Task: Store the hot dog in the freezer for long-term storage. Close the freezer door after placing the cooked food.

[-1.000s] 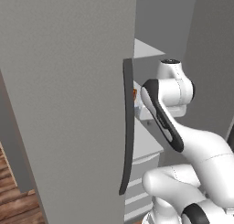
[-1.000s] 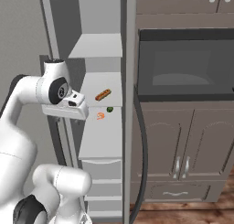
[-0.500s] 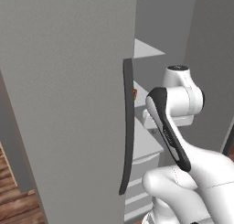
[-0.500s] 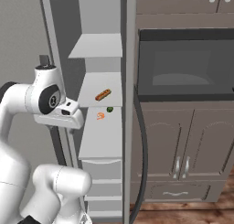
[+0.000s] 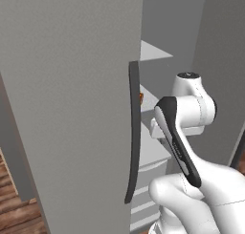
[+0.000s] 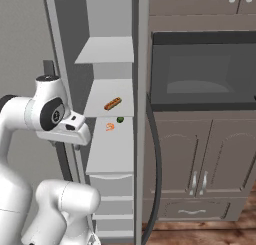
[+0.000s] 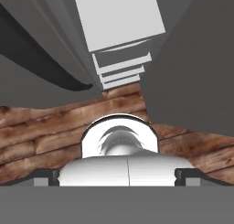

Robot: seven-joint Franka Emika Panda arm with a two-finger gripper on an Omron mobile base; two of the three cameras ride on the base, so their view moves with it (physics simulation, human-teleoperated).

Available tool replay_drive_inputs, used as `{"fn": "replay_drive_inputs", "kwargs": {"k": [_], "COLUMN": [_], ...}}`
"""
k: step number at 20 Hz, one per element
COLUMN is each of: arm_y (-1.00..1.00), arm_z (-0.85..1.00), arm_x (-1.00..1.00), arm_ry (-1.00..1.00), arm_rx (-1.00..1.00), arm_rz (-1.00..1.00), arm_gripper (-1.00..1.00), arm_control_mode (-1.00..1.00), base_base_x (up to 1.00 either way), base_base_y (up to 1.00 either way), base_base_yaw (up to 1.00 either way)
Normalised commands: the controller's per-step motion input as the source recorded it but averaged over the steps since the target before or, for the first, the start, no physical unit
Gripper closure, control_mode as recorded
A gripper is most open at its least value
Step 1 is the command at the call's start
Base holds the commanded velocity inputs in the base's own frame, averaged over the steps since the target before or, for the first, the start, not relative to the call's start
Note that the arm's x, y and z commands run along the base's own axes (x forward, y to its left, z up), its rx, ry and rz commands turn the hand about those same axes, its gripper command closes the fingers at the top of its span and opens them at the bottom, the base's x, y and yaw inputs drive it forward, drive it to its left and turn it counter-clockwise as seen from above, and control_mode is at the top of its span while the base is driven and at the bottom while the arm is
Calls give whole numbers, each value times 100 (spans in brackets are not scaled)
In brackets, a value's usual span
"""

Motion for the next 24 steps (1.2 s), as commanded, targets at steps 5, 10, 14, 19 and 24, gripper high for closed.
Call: {"fn": "replay_drive_inputs", "kwargs": {"k": [5,10,14,19,24], "arm_y": [0,0,0,0,0], "arm_z": [-11,-3,0,0,-3], "arm_x": [0,0,0,0,-1], "arm_ry": [2,0,0,0,0], "arm_rx": [0,0,0,0,0], "arm_rz": [0,0,0,0,0], "arm_gripper": [-100,-100,-100,-100,-100], "arm_control_mode": [-100,-100,-100,-100,-100], "base_base_x": [0,0,0,0,0], "base_base_y": [0,0,0,0,0], "base_base_yaw": [0,0,0,0,0]}}
